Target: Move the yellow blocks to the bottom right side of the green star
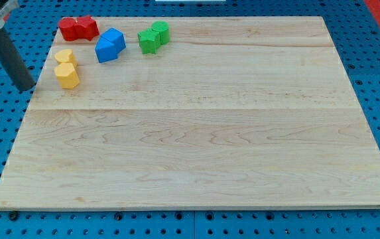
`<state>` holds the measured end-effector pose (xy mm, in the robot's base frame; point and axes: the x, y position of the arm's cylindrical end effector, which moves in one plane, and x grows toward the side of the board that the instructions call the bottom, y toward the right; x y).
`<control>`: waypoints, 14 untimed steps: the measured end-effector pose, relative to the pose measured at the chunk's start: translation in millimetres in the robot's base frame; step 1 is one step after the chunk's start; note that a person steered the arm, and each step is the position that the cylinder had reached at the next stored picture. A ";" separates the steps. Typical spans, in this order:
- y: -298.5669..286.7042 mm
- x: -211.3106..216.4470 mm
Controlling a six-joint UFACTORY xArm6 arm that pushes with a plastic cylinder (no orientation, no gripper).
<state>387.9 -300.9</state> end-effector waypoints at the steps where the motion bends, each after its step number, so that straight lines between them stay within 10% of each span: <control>1: 0.0 -14.0; 5: 46.7 -19.9; 7: 199.9 -20.0; 10: -2.2 2.6; 11: 10.4 -36.8; 14: 226.5 -57.1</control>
